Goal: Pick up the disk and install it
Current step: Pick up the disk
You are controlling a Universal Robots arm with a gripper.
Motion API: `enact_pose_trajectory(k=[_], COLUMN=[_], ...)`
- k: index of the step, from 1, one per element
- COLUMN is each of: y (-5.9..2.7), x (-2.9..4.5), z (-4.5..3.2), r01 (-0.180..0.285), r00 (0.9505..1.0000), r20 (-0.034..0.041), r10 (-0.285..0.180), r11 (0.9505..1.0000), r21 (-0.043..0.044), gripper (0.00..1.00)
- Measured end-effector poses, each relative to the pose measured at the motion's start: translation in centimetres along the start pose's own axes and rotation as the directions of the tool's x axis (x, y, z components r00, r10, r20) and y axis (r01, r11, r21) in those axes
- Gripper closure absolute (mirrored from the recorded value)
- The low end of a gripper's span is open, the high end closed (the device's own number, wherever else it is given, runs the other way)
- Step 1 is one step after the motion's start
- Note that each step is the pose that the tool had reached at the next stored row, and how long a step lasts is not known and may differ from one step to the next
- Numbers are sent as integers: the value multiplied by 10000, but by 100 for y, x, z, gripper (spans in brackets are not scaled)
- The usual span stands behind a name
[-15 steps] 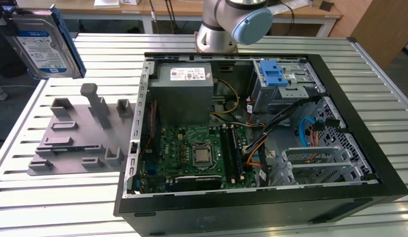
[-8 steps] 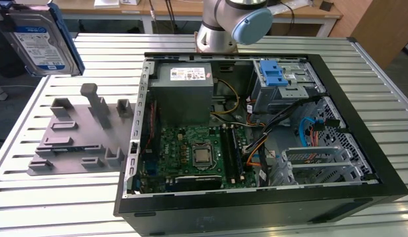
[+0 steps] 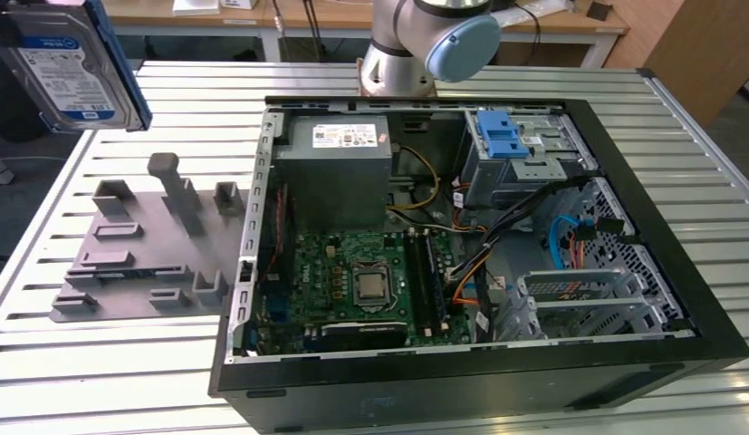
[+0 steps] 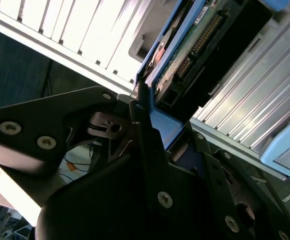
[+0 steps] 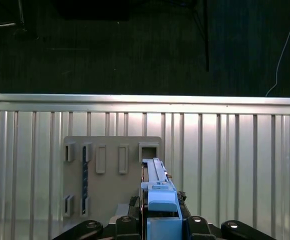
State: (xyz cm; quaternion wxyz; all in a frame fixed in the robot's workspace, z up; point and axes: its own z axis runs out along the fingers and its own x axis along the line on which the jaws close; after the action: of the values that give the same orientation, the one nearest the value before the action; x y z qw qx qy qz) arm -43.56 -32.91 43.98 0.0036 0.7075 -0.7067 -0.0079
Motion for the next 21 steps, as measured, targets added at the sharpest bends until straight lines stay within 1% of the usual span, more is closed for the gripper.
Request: enact_pose_trajectory(k=[9, 15, 17, 19, 21], y=[3, 5, 6, 5, 6], x=[-1, -1, -1, 6, 36], z=[-181, -319, -345, -353, -352], r01=[0, 1, 0, 2, 1], r00=[10000, 10000, 10000, 10000, 10000], r20=[1, 1, 1, 1, 1], r10=[0, -1, 0, -2, -1], r11=[10000, 10000, 10000, 10000, 10000], r21=[1, 2, 2, 1, 2], gripper=[64, 64, 64, 64, 64])
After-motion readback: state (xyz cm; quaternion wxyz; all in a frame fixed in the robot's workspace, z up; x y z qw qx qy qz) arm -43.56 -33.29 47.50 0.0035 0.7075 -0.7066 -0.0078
